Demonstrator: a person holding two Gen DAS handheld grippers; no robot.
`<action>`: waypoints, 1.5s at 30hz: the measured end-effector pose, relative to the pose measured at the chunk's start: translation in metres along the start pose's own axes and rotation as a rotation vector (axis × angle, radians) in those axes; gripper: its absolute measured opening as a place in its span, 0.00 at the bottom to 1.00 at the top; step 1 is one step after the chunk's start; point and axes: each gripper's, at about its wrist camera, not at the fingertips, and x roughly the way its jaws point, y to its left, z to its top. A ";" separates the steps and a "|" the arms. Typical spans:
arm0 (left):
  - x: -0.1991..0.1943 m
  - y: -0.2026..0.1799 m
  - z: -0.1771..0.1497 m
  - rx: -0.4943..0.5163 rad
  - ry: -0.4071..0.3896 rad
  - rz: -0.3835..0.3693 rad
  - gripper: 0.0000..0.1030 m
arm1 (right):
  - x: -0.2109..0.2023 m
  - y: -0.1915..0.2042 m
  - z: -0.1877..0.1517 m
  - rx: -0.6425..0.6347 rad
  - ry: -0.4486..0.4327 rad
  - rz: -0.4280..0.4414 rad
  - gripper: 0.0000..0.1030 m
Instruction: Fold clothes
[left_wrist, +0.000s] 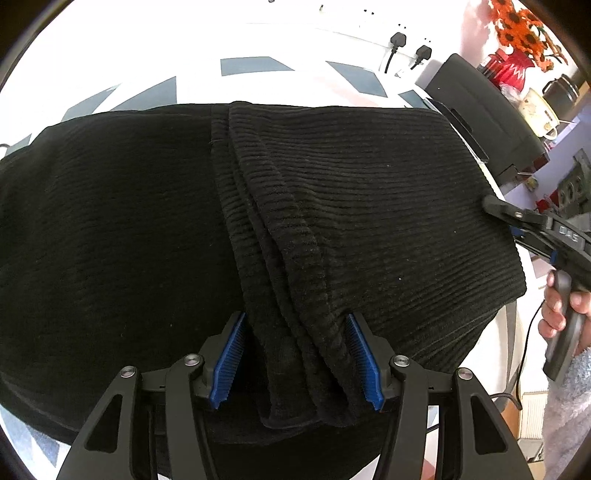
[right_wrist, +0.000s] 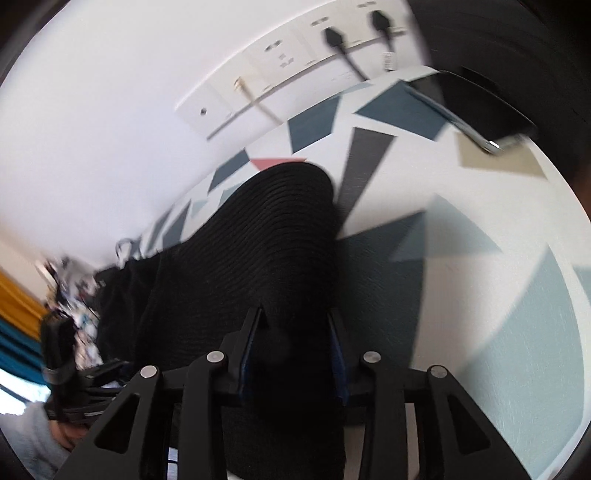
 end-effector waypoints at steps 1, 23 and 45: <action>-0.002 0.002 -0.003 0.002 0.000 0.000 0.53 | -0.002 -0.001 -0.004 0.010 -0.001 0.005 0.38; -0.046 0.034 -0.033 0.035 -0.009 -0.017 0.55 | 0.000 -0.007 -0.045 0.215 -0.075 0.112 0.66; -0.131 0.134 -0.064 -0.126 -0.097 -0.132 0.72 | -0.092 0.017 -0.002 0.108 -0.260 -0.084 0.25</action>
